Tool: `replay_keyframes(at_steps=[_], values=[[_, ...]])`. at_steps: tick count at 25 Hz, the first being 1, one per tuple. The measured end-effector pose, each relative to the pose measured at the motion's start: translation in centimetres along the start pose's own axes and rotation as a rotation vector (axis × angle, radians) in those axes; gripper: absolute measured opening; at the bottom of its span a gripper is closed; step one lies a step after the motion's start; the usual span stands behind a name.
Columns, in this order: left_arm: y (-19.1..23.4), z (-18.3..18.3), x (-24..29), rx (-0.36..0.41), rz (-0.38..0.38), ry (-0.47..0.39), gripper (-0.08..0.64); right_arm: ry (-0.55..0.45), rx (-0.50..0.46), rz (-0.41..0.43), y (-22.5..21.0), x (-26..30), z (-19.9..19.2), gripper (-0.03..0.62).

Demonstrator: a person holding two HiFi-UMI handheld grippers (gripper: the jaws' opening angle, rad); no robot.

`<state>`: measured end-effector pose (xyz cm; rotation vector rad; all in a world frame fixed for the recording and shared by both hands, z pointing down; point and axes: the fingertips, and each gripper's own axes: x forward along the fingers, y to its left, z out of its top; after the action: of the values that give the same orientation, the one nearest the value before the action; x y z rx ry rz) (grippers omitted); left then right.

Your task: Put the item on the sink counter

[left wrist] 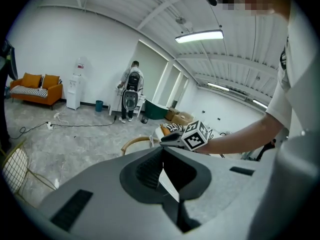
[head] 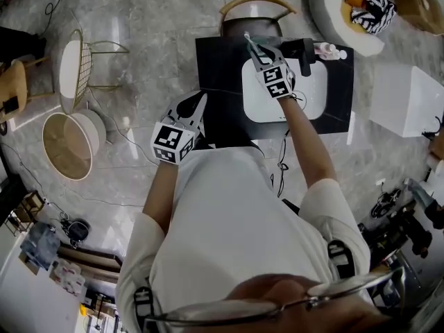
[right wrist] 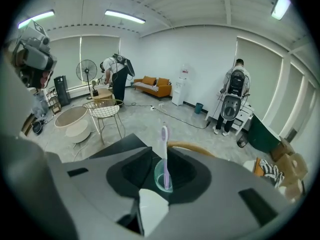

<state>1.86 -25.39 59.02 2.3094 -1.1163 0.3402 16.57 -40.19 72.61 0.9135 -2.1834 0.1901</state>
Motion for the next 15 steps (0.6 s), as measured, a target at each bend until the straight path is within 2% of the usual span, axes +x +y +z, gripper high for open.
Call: replay_keyframes(at_steps=[5,10,15], values=[[-1.6,0.6,0.0,-0.056,-0.016,-0.028,0.005,-0.083,0.211,0.021,0.6,-3.9,0.8,0.086],[-1.6,0.0,-1.2,-0.07,0.028,-0.031,0.005,-0.127,0.223,0.032,0.9,-6.7,1.1,0.045],[-1.5,-0.8,-3.2,-0.084,0.077,-0.039,0.005,-0.192,0.365,0.025,2.0,-10.6,1.5,0.018]])
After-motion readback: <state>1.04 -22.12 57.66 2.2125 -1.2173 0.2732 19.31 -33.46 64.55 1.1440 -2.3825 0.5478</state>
